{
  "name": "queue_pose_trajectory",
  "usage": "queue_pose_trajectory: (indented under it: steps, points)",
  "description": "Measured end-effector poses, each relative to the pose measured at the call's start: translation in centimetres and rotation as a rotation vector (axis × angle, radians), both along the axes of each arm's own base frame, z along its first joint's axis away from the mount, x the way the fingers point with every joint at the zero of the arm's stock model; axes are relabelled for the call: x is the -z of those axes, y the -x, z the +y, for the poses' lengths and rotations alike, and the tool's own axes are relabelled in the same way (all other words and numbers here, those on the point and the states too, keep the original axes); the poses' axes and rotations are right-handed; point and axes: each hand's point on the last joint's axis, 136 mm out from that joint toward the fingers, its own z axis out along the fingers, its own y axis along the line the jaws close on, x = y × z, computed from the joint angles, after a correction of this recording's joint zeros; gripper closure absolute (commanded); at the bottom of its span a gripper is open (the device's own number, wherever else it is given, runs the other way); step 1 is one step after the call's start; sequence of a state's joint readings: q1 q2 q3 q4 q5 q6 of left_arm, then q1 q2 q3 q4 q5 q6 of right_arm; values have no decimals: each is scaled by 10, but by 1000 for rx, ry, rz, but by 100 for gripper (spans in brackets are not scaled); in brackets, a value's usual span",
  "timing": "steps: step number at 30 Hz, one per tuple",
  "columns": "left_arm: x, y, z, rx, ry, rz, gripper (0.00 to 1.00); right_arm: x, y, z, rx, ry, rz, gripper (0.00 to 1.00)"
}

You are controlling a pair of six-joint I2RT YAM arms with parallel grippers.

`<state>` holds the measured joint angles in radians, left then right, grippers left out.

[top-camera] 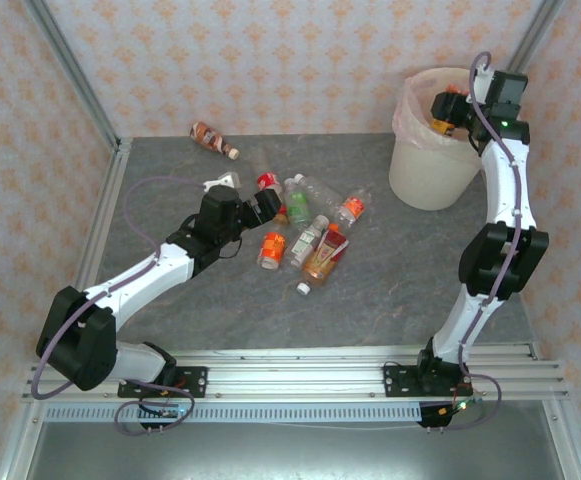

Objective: Put the plastic bottles in the bin

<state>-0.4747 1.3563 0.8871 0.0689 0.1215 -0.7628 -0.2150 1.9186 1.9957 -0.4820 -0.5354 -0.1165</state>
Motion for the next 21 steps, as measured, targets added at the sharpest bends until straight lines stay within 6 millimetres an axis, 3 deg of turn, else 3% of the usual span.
queue_pose_trajectory:
  steps: [12, 21]
  points:
    - [17, 0, 4, -12, -20, 45, 0, -4, 1, 1, -1, -5, -7, 8]
    - [26, 1, 4, -14, -33, 75, 0, -30, 14, 9, -17, -42, -57, 1]
